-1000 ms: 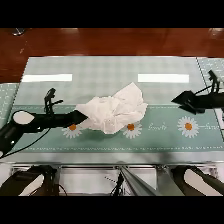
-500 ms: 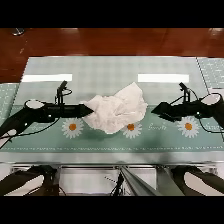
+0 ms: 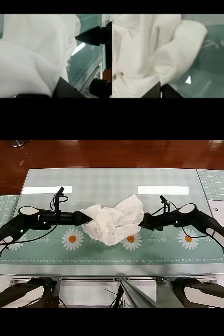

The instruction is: Fold the shirts.

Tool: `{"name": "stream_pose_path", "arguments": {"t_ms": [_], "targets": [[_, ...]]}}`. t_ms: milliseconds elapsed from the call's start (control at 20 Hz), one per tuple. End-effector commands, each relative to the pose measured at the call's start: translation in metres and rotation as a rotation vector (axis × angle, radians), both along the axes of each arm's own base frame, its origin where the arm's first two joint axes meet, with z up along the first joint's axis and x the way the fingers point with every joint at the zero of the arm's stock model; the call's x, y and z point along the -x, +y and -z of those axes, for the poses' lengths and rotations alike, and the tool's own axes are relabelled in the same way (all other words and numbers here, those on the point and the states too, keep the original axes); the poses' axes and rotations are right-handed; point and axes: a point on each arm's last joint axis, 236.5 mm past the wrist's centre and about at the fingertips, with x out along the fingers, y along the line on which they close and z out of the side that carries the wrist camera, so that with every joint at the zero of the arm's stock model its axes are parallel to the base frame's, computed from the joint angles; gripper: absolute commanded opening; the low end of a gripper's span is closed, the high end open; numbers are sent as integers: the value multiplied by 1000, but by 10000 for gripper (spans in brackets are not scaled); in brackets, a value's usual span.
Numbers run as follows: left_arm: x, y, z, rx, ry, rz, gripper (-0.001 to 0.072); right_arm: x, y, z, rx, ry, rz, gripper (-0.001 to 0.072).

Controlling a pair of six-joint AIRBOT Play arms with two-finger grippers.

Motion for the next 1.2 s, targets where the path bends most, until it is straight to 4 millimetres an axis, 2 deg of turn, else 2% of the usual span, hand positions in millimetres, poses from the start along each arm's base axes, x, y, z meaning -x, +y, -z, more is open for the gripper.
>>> {"name": "stream_pose_path", "arguments": {"t_ms": [0,50,100,150,200,250,300,350,400,450,500,550,650,750,900,1000,1100,1150], "targets": [[-14,-3,-39,47,-77,1,28,-30,17,-28,-20,-87,-76,22],[-25,0,-68,59,-144,-7,28,-45,13,-54,-11,-143,-106,21],[-39,5,-102,70,-216,-33,28,-67,5,-92,15,-231,-117,21],[-56,14,-148,81,-313,-74,28,-92,-6,-138,55,-341,-100,21],[-71,24,-201,92,-423,-123,28,-118,-20,-201,99,-486,-67,20],[-78,32,-256,103,-539,-163,28,-133,-31,-268,137,-639,-38,20],[-77,38,-315,112,-675,-184,28,-138,-41,-343,178,-805,-12,20],[-68,40,-364,117,-784,-184,28,-130,-49,-407,222,-947,7,20],[-56,42,-402,100,-866,-185,28,-109,-58,-469,271,-1087,26,20],[-43,46,-429,48,-918,-194,28,-83,-64,-515,305,-1198,40,20],[-30,50,-443,-1,-922,-206,28,-51,-70,-552,327,-1295,65,20],[-17,56,-450,-47,-901,-225,28,-21,-78,-575,365,-1361,86,21],[7,65,-453,-152,-900,-230,28,37,-101,-599,467,-1443,150,20],[37,68,-444,-240,-892,-190,28,82,-119,-607,527,-1481,206,21],[90,58,-417,-287,-791,-76,28,140,-126,-601,561,-1496,212,21],[116,54,-388,-316,-698,9,28,164,-135,-590,606,-1462,212,21],[118,59,-350,-341,-576,11,28,168,-141,-572,634,-1386,203,21],[117,60,-327,-340,-505,7,28,163,-143,-561,636,-1344,200,21]]}}
